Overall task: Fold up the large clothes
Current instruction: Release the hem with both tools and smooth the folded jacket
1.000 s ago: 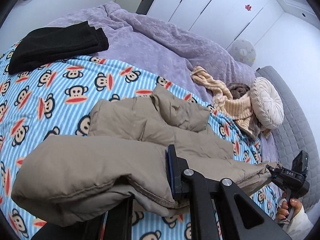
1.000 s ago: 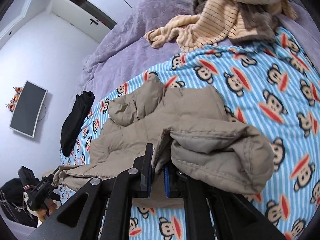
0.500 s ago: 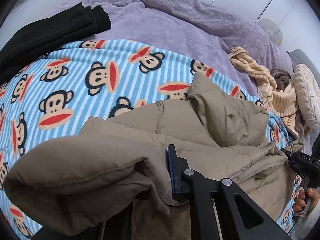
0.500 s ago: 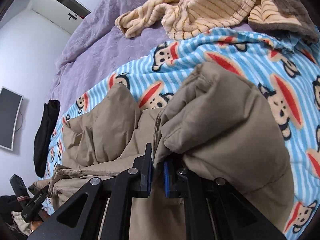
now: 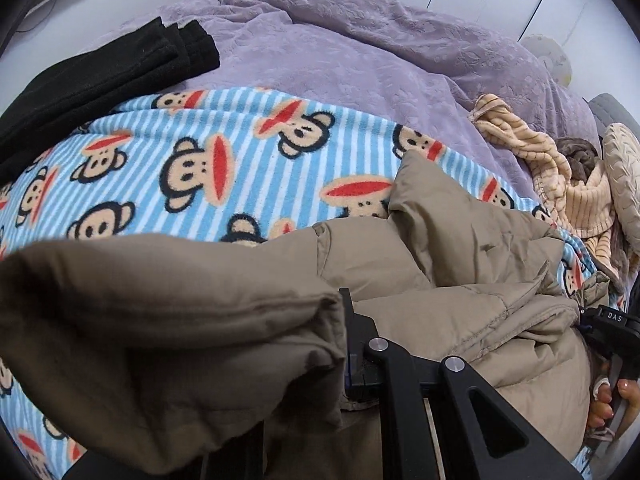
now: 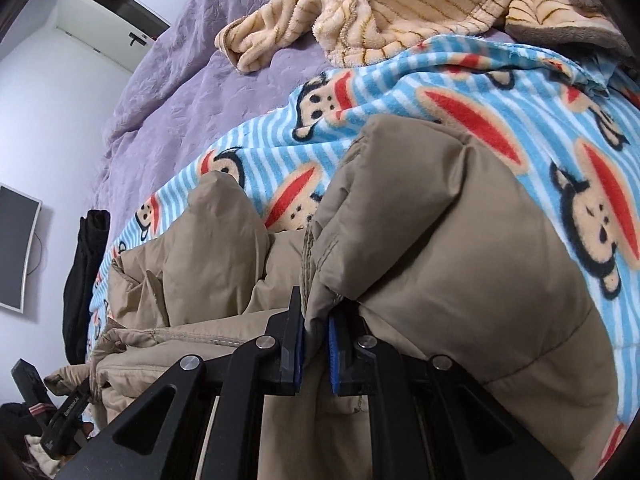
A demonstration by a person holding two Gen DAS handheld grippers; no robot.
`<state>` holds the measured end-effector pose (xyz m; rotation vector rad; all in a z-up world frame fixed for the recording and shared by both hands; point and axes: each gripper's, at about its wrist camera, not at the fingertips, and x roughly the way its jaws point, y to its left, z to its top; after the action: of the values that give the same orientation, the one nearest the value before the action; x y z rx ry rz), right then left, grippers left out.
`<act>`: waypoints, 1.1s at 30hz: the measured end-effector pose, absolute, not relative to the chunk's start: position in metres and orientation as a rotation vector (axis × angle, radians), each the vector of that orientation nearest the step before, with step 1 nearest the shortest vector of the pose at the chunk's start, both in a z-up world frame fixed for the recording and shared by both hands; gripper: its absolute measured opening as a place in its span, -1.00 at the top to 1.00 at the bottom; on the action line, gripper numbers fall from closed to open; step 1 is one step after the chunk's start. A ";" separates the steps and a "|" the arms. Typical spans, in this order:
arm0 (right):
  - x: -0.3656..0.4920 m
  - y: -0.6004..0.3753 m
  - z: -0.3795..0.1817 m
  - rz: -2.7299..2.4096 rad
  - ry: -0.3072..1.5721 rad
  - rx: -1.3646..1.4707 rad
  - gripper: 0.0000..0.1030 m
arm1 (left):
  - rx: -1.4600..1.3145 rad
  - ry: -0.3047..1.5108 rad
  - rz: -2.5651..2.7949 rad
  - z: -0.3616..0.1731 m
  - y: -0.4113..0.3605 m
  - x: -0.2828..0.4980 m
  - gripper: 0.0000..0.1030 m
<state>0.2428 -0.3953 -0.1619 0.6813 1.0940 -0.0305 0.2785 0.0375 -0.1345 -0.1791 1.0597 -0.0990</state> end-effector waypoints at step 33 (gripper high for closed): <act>0.267 -0.375 -0.165 -0.078 1.121 0.350 0.37 | -0.046 1.043 -0.102 -0.159 0.008 0.325 -0.31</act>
<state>0.2674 -0.3745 -0.1646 0.3495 1.1214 -0.0782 0.3254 0.0082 -0.1586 -0.0462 1.0430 -0.1021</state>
